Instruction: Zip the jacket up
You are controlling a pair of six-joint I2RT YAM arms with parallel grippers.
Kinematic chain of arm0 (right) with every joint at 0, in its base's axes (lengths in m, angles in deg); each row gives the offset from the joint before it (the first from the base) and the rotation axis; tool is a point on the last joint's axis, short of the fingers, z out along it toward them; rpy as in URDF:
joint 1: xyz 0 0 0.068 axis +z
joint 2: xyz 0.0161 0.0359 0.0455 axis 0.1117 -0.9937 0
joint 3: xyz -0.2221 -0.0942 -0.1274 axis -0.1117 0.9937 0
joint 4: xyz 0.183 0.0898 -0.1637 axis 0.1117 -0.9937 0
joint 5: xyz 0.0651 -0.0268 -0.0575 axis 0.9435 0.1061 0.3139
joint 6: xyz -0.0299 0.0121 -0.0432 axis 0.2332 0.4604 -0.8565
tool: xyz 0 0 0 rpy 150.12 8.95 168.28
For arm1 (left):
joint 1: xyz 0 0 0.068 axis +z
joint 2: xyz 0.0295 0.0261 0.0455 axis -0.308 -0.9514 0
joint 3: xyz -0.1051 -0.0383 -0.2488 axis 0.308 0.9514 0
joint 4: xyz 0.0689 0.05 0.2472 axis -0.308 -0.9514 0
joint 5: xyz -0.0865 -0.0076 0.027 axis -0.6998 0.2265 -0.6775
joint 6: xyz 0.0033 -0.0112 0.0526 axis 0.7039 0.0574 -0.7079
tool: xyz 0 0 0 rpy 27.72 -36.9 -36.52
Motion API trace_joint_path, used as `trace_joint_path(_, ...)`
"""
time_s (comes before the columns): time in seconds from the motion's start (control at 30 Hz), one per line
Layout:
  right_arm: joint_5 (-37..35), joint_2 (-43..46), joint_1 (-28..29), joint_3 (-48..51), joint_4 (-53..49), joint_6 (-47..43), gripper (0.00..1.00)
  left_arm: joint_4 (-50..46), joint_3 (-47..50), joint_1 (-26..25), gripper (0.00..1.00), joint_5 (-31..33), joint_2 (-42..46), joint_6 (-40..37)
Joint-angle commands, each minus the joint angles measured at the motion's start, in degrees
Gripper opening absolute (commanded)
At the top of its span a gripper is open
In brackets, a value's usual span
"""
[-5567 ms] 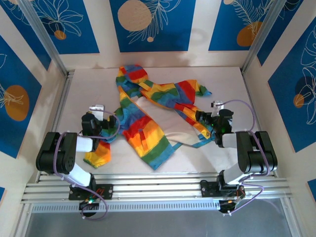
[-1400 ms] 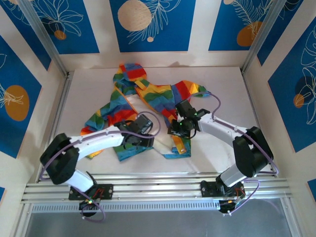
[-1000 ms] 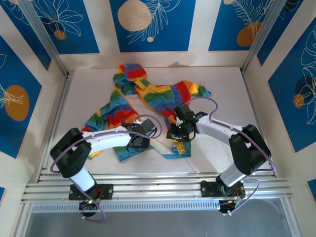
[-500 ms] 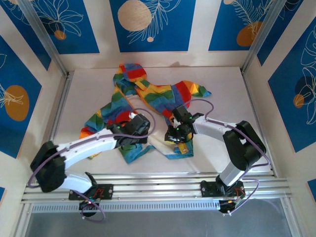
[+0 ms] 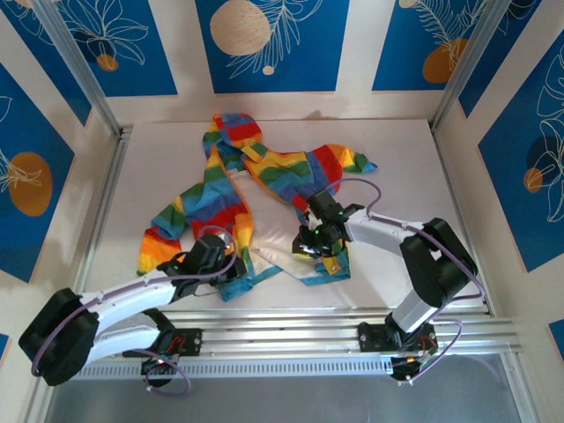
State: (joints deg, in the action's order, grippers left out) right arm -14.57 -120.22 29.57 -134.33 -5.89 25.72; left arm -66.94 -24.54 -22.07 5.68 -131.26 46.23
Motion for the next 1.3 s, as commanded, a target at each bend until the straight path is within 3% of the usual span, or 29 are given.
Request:
trace_joint_path(0.0, 1.33, 2.17, 2.33, -3.05, 0.62, 2.0, 0.2, 5.53, 1.19, 2.54, 0.0, -4.4, 4.1, 4.86)
trace_joint_path(0.27, 2.67, -4.47, 7.57, -9.38, 4.91, 7.12, 0.3, -0.01, 1.6, 9.61, 0.0, -9.12, 7.99, 5.35)
trace_joint_path(0.47, 2.71, -12.17, 7.22, -15.48, 6.44, 6.85, 0.29, -7.2, 2.74, 13.74, 0.0, -8.54, 6.03, 3.66)
trace_joint_path(0.73, 5.49, -21.66, 6.38, -24.38, 6.87, 6.07, 0.33, -8.44, 3.8, 15.56, 0.0, -8.13, 4.66, 3.64)
trace_joint_path(1.0, 5.76, -25.09, 7.37, -28.89, 7.42, 5.25, 0.39, -7.8, 3.89, 16.41, 0.0, -9.25, 3.61, 2.68)
trace_joint_path(1.27, 13.47, -31.52, 7.26, -32.71, 12.73, 3.66, 0.45, -7.08, 2.33, 16.53, 0.0, -11.62, -0.23, -0.19)
